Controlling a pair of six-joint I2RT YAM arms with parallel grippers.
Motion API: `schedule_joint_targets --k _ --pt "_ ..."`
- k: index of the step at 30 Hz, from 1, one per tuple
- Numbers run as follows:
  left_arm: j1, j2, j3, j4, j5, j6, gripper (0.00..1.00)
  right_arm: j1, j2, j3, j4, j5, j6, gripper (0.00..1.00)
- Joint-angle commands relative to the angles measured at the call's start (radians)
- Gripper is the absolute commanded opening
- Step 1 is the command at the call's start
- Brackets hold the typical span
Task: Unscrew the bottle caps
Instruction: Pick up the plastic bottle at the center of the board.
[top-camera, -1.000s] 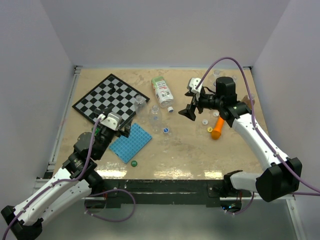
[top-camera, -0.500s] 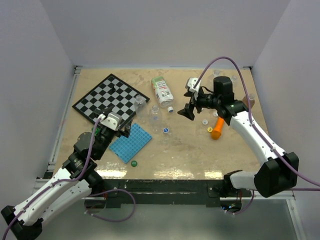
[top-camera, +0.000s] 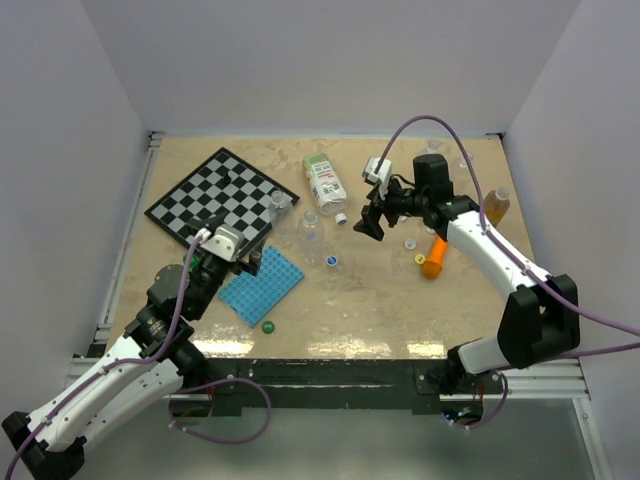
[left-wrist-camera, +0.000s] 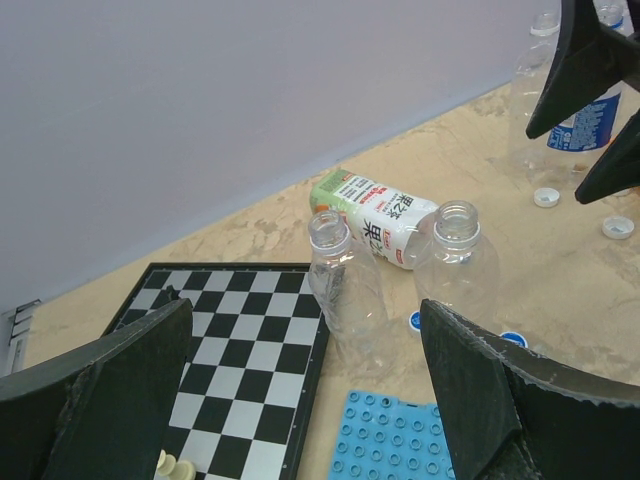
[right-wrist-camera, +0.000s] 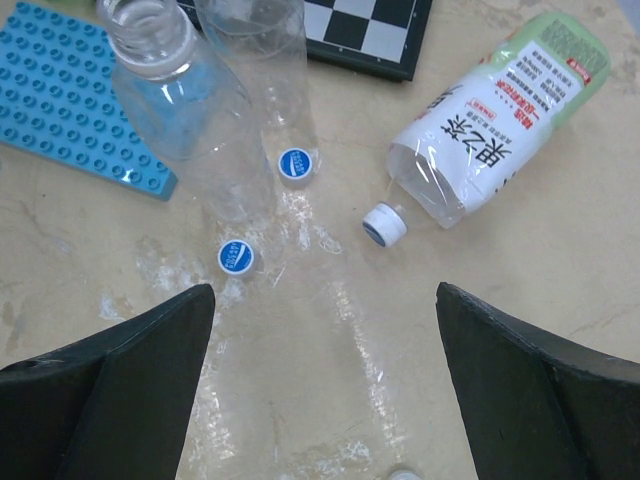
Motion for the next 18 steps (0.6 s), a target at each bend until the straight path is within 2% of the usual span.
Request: schedule_joint_targets --k 1,9,15,18 --pt "0.006 -0.006 0.036 0.022 0.017 0.005 1.0 0.001 0.045 0.046 0.049 0.069 0.032 0.95" --pt "0.006 -0.009 0.034 0.022 0.022 0.005 1.0 0.032 0.194 0.108 0.077 0.184 0.069 0.96" --pt "0.006 -0.005 0.034 0.024 0.025 0.005 1.0 0.058 0.289 0.149 0.167 0.338 0.178 0.95" --pt "0.006 -0.003 0.033 0.024 0.025 0.005 1.0 0.07 0.37 0.198 0.157 0.349 0.218 0.95"
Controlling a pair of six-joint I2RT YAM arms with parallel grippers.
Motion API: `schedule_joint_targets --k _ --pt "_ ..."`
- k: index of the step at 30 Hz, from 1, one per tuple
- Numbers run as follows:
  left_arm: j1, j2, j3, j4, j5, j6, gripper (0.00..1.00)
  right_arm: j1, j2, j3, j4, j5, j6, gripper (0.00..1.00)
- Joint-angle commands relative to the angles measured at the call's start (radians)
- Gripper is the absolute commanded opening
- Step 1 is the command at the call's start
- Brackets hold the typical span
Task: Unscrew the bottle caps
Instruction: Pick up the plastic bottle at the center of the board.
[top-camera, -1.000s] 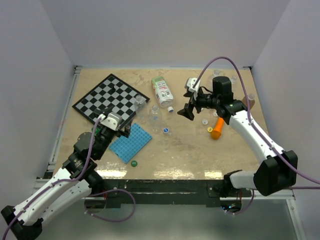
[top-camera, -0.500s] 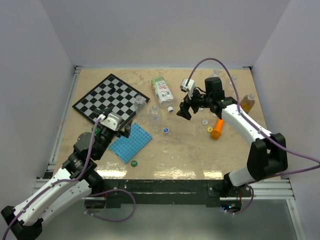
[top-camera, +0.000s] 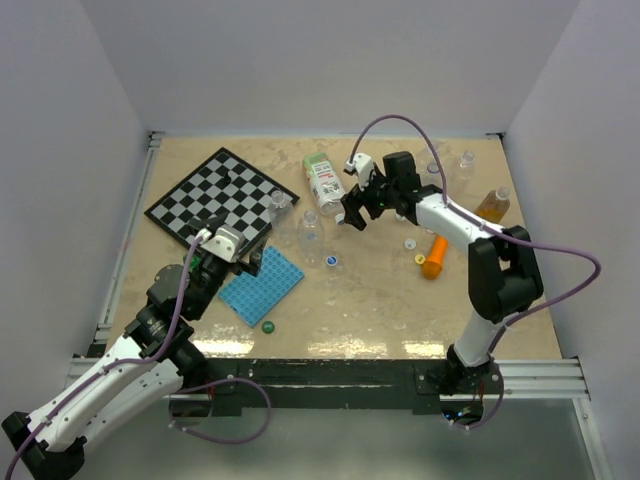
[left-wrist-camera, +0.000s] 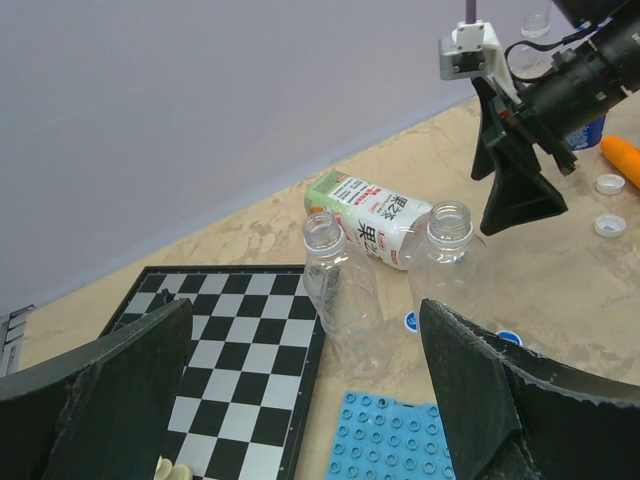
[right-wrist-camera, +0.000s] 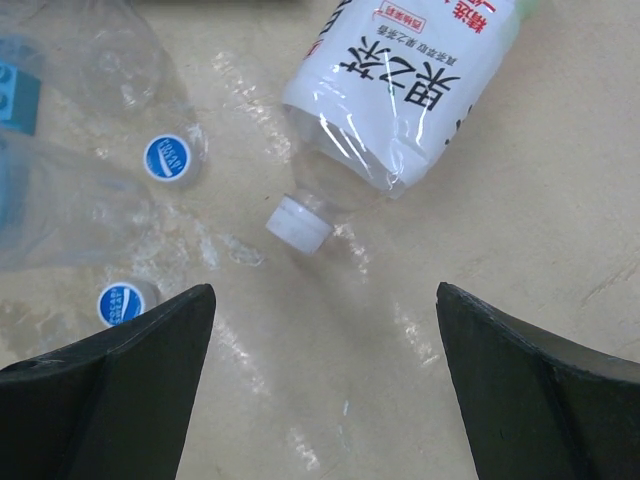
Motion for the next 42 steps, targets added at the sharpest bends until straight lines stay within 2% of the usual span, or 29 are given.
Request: schedule_joint_targets --k 1,6,27,42 --pt "0.004 -0.004 0.031 0.022 0.008 0.005 1.0 0.029 0.097 0.102 0.052 0.083 0.1 0.96" --pt "0.005 -0.004 0.031 0.025 0.002 0.009 1.0 0.064 0.148 0.114 0.057 0.094 0.12 0.96" --pt "0.011 -0.003 0.03 0.025 0.009 0.009 1.0 0.064 0.167 0.095 0.129 0.205 0.227 0.95" --pt "0.013 -0.001 0.03 0.027 0.013 0.01 1.0 0.066 0.173 0.09 0.146 0.212 0.261 0.95"
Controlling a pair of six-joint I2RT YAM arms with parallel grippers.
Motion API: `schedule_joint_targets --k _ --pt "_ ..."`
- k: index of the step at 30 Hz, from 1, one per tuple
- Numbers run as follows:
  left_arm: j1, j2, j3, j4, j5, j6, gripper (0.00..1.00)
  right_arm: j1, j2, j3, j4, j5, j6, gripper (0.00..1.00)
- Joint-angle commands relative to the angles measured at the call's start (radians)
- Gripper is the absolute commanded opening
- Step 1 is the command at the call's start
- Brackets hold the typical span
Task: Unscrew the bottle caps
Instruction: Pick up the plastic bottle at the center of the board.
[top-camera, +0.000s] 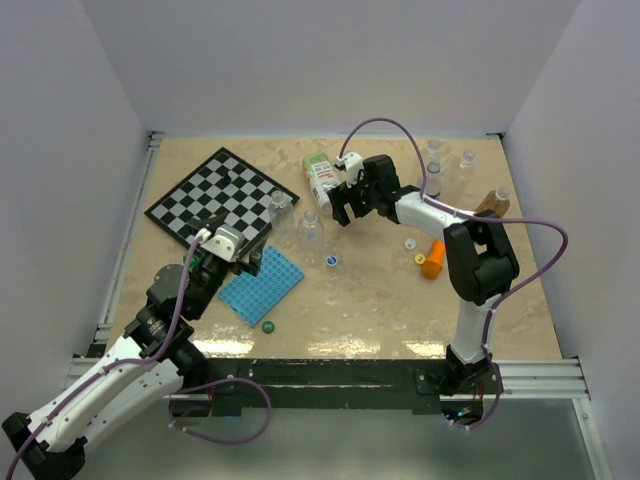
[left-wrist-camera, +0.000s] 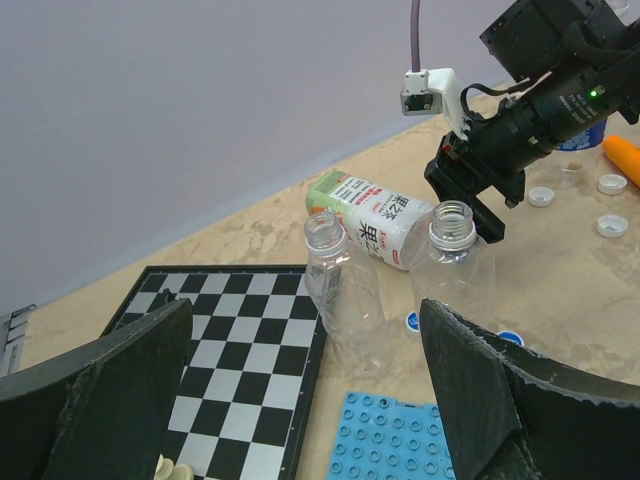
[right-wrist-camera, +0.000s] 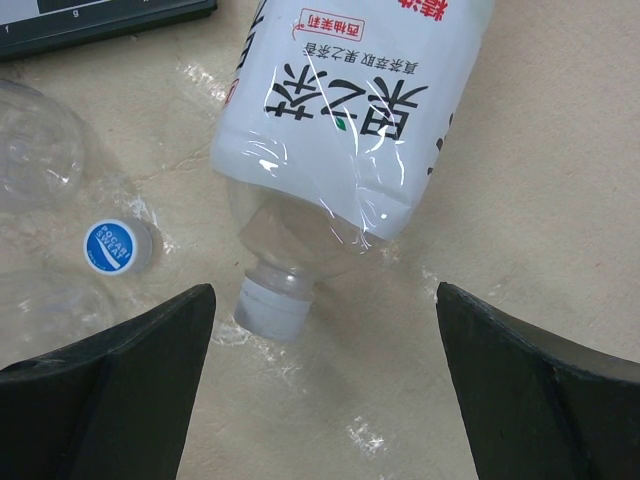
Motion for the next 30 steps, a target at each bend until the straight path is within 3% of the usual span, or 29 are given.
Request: schedule_joint_targets --k 1,11,30 --pt "0.006 -0.001 0.028 0.027 0.008 0.01 1.0 0.001 -0.01 0.009 0.041 0.015 0.026 0.95" --pt "0.009 -0.001 0.03 0.027 0.011 0.009 1.0 -0.001 -0.007 0.007 0.055 0.026 0.047 0.93" --pt "0.011 0.003 0.03 0.03 0.017 0.01 1.0 -0.001 0.069 0.03 0.037 -0.009 0.076 0.77"
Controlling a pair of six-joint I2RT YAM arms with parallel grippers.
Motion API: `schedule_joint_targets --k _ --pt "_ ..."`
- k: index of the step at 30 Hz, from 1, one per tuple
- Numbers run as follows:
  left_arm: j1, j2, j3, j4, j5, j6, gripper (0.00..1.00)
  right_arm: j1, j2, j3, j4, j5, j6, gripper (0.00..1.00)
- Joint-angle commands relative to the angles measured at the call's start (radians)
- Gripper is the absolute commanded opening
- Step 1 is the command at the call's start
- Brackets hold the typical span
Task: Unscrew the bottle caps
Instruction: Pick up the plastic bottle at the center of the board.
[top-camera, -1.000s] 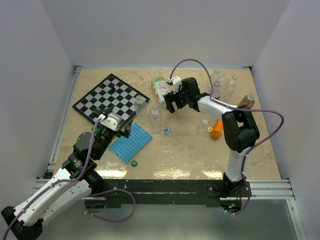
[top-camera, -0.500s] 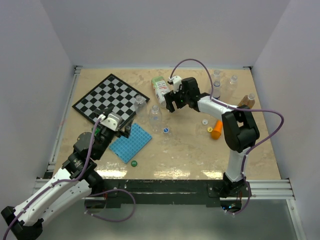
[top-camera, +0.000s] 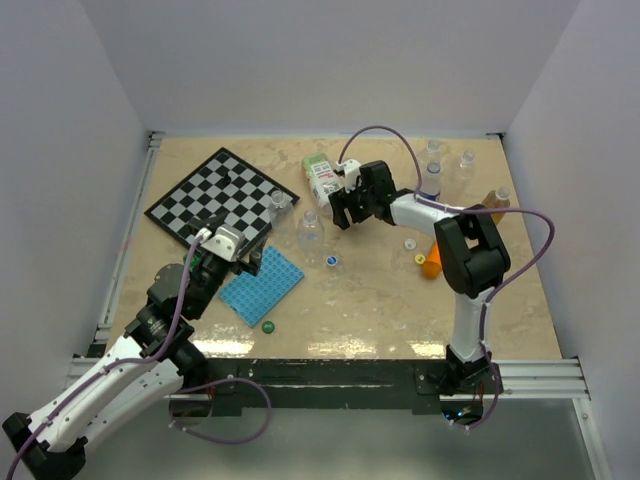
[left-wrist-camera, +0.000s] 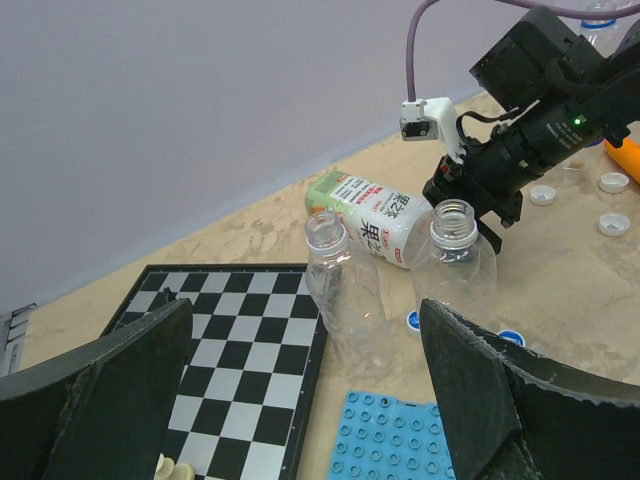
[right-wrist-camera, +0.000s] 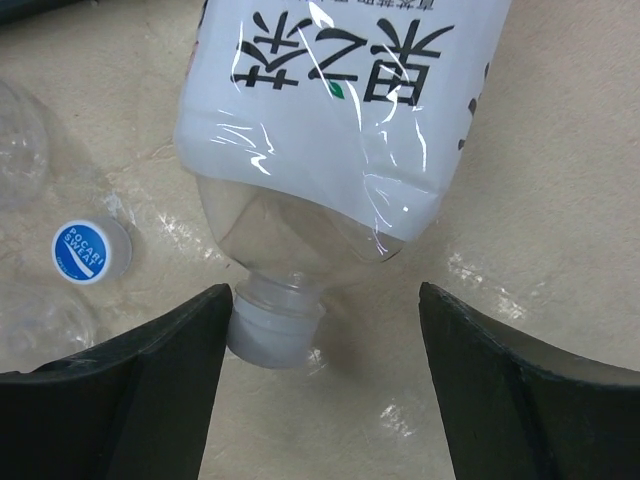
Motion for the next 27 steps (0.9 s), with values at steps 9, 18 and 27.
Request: schedule_joint_targets --k 9,18,27 --pt "0.009 0.002 0.028 0.031 0.014 0.009 1.0 -0.001 0.016 0.035 0.026 -0.002 0.034 0.47" --pt "0.009 0.002 0.027 0.031 0.016 0.01 1.0 -0.001 -0.021 0.038 0.021 0.015 0.005 0.11" --pt "0.009 -0.004 0.027 0.028 0.011 0.005 1.0 -0.004 -0.189 0.013 0.027 0.056 -0.061 0.0"
